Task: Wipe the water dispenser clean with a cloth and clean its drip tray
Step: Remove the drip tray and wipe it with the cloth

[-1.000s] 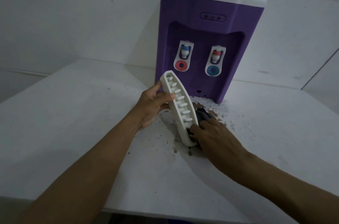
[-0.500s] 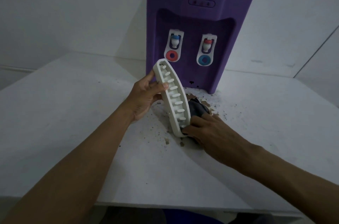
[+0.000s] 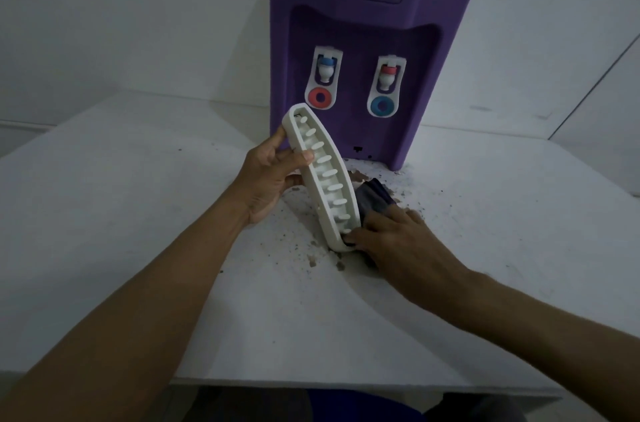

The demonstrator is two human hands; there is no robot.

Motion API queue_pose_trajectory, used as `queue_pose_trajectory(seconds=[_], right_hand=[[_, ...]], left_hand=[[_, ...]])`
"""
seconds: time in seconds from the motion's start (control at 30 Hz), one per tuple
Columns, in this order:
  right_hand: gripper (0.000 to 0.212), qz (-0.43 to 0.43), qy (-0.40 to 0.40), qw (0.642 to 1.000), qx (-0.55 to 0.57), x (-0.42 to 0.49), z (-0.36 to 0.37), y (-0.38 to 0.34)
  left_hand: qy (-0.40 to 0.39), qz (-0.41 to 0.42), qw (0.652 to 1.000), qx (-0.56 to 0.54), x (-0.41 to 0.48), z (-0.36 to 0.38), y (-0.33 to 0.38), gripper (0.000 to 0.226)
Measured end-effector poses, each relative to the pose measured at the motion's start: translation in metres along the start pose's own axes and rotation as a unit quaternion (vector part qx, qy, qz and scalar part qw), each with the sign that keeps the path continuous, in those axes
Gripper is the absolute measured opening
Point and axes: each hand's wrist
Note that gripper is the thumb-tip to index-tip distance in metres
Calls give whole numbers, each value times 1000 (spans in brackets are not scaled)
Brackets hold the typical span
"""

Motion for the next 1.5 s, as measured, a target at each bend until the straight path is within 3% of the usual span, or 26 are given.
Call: queue_pose_trajectory(seconds=[0.1, 0.27, 0.4, 0.53, 0.67, 0.83, 1.03, 1.1, 1.17, 1.3, 1.4, 1.5], right_hand=[[44, -75, 36, 988, -129, 2, 5, 8], [37, -157, 67, 975, -139, 8, 7, 35], [39, -137, 103, 983, -73, 8, 15, 40], [35, -27, 182, 982, 41, 29, 1, 43], [29, -11, 194, 981, 10, 54, 4, 42], [34, -19, 149, 988, 36, 32, 20, 38], [24, -41, 86, 990, 105, -9, 31, 36], [26, 2, 92, 989, 113, -14, 30, 35], [40, 98, 80, 982, 143, -12, 24, 36], [78, 299, -54, 925, 226, 10, 16, 52], [93, 324, -141, 888, 294, 30, 23, 67], [87, 326, -151, 878, 318, 44, 26, 70]], left_hand=[[4, -6, 1000, -5, -2, -1, 0, 57], [13, -5, 1000, -1, 0, 0, -1, 56], [12, -5, 1000, -3, -1, -1, 0, 55], [11, -3, 1000, -8, -2, -1, 1, 55], [3, -2, 1000, -8, -3, -2, 0, 56], [5, -5, 1000, -19, -2, -4, 2, 55], [9, -4, 1000, -19, -2, -5, -2, 53], [12, -6, 1000, -18, -2, -8, -2, 51], [19, -8, 1000, -18, -1, -10, -1, 48], [26, -16, 999, -17, -1, -13, -3, 45], [33, -18, 999, -20, 1, -11, -4, 47], [36, -19, 999, -19, 1, -8, -4, 46]])
Point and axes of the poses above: each hand's wrist, its own x-axis towards the middle knuckle, its own z-axis out of the palm, y = z × x, and after that the axes turned 10 degrees about -x, right-handed
